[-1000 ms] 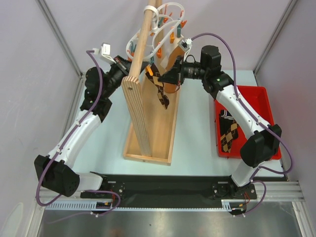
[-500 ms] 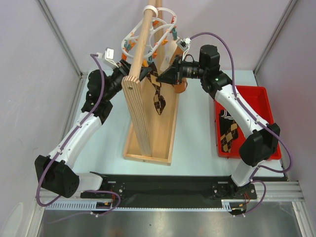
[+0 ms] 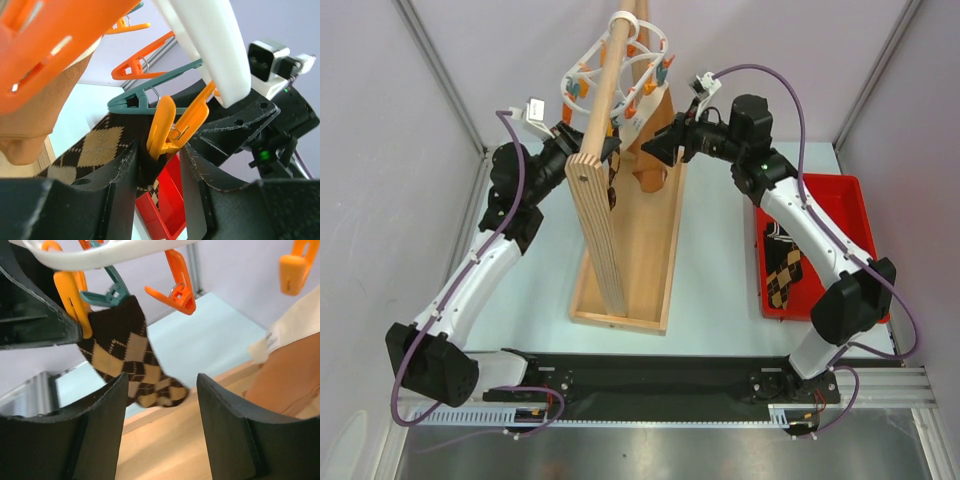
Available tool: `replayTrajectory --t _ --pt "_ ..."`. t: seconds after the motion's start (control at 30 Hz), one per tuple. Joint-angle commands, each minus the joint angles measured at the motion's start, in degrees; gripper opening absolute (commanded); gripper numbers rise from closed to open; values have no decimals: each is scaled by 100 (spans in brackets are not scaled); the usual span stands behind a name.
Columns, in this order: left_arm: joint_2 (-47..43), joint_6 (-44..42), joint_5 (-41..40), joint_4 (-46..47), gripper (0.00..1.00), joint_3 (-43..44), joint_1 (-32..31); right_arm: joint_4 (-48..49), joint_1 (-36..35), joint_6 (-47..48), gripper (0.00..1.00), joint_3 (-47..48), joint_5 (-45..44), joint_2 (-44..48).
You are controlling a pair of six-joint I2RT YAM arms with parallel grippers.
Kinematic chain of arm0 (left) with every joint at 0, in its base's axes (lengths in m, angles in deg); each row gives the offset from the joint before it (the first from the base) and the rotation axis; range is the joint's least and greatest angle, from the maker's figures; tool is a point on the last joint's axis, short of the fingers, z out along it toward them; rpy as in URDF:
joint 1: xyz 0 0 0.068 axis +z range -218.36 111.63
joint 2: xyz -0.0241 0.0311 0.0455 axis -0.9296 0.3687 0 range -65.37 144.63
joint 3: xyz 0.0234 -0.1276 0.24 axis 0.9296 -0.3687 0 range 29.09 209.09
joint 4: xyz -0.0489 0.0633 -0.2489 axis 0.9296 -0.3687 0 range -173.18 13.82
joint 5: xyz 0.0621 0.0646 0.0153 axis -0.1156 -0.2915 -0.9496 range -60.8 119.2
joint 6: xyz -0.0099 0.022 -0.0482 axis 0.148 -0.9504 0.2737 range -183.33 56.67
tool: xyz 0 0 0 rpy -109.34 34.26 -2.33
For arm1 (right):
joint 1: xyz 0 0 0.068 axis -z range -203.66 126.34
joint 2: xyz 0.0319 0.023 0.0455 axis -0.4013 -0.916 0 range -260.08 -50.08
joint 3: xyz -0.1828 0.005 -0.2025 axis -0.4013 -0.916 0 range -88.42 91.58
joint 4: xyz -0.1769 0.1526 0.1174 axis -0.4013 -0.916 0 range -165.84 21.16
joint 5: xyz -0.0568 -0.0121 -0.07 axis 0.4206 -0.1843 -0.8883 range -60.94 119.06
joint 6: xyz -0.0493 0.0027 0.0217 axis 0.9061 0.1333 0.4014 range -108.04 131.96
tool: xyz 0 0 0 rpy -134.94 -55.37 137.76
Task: Clip the socks to the hanger
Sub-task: Open the clamp at the hanger.
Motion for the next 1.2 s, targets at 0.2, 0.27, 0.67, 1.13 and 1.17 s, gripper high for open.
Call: replayTrajectory --t 0.2,0.27,0.67,1.13,1.17 --pt "-275 -199 84 -82 41 48 66 3344 -169 760 57 -1267 -744 331" --pt "-257 -199 110 -91 41 48 66 3696 -186 821 57 -1312 -805 226" --pt "-292 -225 101 -91 41 31 75 4321 -626 1594 59 -1241 -1727 -196" --pt "-398 -278 84 -188 41 4 92 5164 -907 1727 47 -1215 -2800 -574" --pt "-406 -278 92 -188 41 5 92 5191 -907 1701 46 -1224 -2835 -583"
